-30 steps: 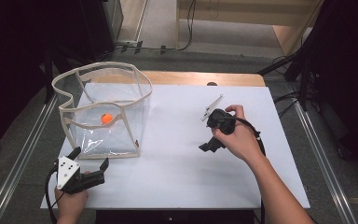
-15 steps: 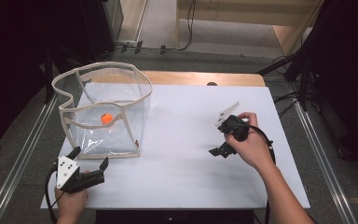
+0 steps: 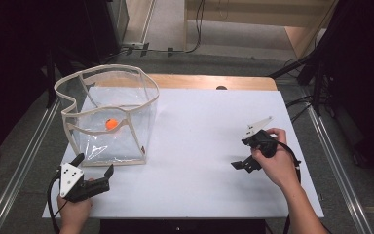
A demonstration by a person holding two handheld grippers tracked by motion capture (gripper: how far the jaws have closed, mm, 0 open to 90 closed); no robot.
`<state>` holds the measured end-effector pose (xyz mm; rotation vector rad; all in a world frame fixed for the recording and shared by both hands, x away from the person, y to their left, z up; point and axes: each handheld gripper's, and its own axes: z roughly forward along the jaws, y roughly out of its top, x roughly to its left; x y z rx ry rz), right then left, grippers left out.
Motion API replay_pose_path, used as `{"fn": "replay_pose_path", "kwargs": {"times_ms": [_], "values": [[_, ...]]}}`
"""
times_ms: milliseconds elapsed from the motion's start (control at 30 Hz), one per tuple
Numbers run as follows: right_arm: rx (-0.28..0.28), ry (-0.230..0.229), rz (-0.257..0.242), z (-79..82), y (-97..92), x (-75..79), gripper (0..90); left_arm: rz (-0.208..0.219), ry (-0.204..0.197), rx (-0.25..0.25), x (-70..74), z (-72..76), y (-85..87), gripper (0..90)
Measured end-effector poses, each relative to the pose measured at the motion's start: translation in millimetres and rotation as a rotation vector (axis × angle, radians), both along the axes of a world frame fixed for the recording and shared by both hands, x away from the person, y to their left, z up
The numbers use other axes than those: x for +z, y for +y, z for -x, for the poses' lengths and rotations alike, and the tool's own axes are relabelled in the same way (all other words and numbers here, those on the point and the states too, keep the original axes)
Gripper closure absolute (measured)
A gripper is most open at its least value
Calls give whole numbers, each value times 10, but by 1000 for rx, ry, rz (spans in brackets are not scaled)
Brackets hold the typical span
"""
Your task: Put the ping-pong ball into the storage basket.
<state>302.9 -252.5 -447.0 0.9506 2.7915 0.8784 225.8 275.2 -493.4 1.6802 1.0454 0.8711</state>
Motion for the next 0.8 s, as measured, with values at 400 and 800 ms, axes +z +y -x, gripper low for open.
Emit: {"fn": "replay_pose_path", "kwargs": {"times_ms": [400,800], "values": [[-81,-51,-67,227,-351,-92,0,-5,1,1,-4,7,-8,0],[-132,-111,-138,446,-607,-237,0,-9,0,5,-5,9,-12,0]]}}
